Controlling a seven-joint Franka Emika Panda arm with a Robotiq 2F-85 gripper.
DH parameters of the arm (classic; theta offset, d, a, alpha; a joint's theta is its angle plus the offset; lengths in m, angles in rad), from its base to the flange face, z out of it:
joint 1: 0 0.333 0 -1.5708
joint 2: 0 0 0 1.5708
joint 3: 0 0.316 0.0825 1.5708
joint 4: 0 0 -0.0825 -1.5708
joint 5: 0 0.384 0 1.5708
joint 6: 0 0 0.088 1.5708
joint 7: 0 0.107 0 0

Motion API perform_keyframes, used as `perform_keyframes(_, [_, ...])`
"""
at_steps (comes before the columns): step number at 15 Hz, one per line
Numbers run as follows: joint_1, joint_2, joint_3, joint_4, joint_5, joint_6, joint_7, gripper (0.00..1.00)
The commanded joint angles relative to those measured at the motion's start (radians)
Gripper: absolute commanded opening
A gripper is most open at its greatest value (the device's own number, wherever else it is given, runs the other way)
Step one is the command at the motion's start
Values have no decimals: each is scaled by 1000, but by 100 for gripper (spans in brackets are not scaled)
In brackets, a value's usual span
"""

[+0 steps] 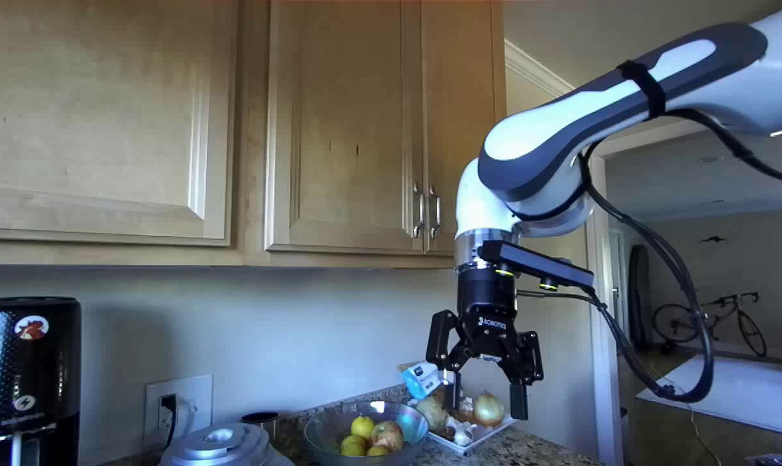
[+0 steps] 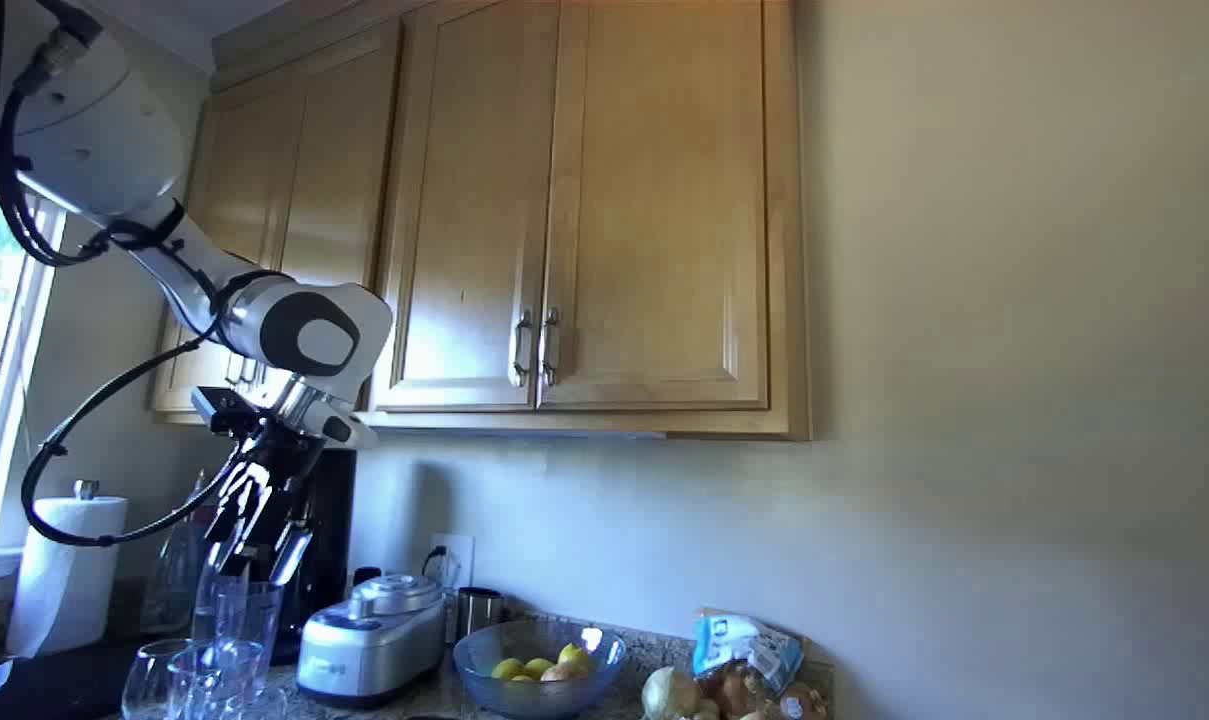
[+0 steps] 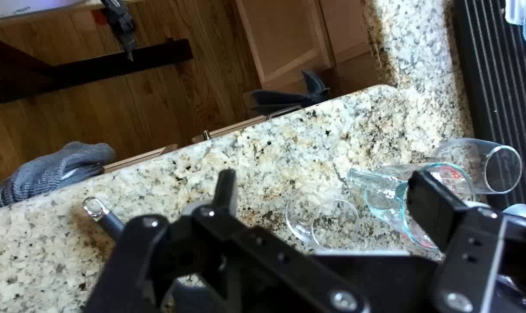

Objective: Open the top left cabinet door

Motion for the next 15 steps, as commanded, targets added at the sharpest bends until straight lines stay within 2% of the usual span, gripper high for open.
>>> perform_keyframes(1, [-3, 1, 2, 1, 0, -2, 0, 100])
perform_keyframes(15, [-15, 8, 1, 2, -14, 25, 12, 100])
